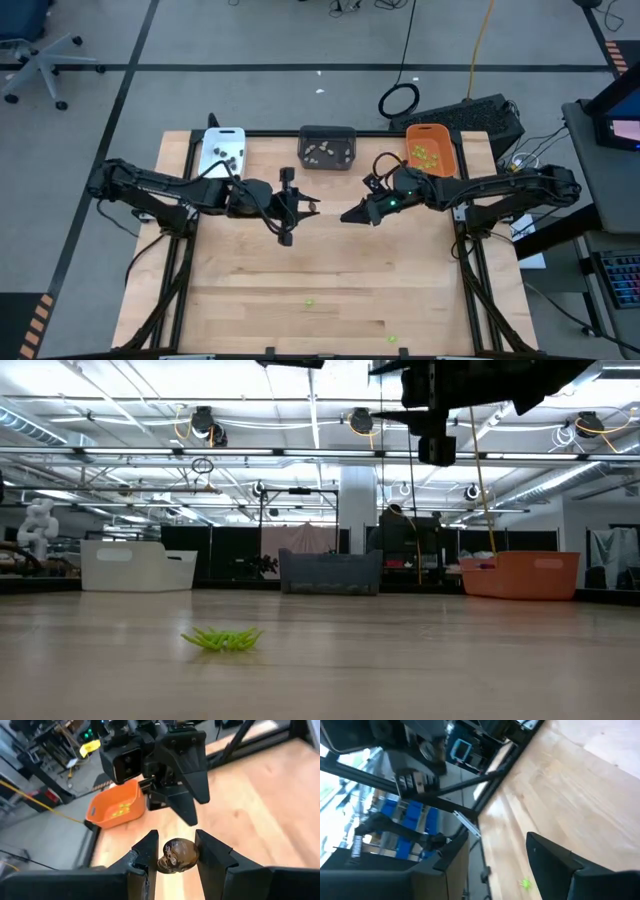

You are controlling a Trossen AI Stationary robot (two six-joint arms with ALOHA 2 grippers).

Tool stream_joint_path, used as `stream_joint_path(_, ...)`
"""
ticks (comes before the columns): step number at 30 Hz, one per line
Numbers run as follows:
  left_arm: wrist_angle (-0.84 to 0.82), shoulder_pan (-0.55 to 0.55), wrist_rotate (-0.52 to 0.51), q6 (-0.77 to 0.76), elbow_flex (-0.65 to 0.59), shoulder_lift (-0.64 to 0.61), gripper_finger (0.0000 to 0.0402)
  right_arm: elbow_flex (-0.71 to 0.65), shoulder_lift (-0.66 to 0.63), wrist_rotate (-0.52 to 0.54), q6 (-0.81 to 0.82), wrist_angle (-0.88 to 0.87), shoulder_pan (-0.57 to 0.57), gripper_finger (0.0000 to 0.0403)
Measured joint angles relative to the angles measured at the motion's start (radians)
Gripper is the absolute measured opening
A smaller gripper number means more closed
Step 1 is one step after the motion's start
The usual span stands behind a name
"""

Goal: Sort Halloween decoration
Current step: Put the black toy skull into the white bin

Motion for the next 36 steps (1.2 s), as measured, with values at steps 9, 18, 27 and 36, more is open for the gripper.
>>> stream_joint_path(9,0.008,-0.015,-0.102,0.246,0.000,-0.036,0.0102,0.000,0.004,0.026,-0.039,-0.089,0.000,0.0183)
stream_joint_path(18,0.092,-0.051,-0.276,0.471,0.000,-0.037,0.0102,0.000,0.004,0.029,-0.039,-0.089,0.000,0.0183)
stream_joint_path(27,0.125,-0.051,-0.279,0.410,0.000,-0.037,0.0102,0.000,0.004,0.083,-0.047,-0.089,0.000,0.0183)
stream_joint_path(36,0.132,-0.036,-0.264,-0.048,0.000,-0.036,0.0102,0.000,0.004,0.086,-0.050,-0.080,0.000,0.0183)
